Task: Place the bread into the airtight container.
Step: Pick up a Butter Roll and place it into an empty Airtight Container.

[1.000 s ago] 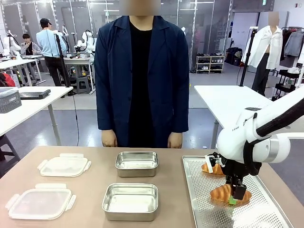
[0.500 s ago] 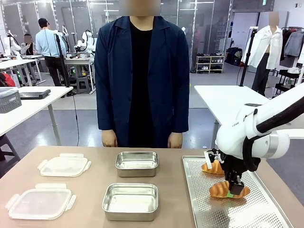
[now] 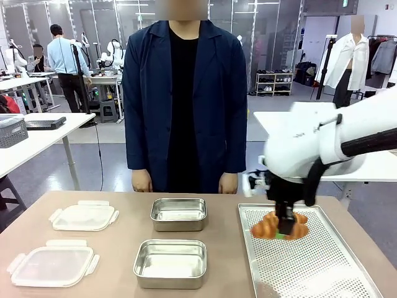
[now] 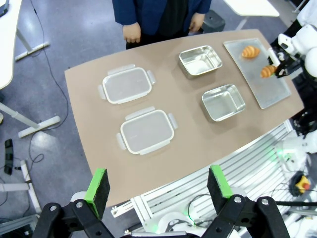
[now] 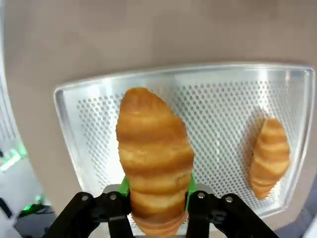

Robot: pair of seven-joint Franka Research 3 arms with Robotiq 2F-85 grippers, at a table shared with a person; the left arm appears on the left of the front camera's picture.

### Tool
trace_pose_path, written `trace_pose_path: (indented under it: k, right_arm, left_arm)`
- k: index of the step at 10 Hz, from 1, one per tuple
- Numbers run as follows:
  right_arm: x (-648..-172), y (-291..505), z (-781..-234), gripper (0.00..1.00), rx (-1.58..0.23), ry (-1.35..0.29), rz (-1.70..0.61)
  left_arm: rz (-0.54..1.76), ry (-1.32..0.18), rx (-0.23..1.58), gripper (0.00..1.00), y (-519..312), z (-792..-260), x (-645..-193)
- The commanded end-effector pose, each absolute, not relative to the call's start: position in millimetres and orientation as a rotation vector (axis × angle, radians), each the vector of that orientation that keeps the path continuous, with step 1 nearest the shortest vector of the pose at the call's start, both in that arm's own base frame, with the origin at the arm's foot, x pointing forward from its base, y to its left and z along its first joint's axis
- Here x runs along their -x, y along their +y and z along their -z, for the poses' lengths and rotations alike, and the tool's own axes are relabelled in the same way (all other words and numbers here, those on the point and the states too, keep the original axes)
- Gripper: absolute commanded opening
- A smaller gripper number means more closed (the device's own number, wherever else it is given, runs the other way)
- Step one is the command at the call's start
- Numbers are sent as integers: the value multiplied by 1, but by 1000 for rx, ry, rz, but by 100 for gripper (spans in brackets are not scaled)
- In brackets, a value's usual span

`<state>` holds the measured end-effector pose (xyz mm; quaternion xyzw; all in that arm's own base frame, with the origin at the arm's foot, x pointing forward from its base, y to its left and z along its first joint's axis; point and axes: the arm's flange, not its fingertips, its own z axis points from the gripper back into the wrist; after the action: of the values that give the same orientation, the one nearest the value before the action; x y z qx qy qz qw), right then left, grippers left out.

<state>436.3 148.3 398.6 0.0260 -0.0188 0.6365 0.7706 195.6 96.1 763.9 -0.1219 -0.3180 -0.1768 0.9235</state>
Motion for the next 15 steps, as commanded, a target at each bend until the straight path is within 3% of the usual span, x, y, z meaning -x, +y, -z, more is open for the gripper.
trace_pose_path:
  k: [1,8,14,15]
  right_arm:
    - [-437,209,-405,42,-54,-7,-1339]
    - [-418,378,-378,42,-99,-68,-1299]
    - [-405,421,-346,42,-117,-82,-1298]
    - [-404,421,-344,62,-111,-68,-1322]
  left_arm:
    - [380,-651,250,100,96,-766,-194]
    - [380,-651,250,100,96,-766,-194]
    - [380,-651,250,100,96,-766,-194]
    - [380,-651,250,100,96,-766,-194]
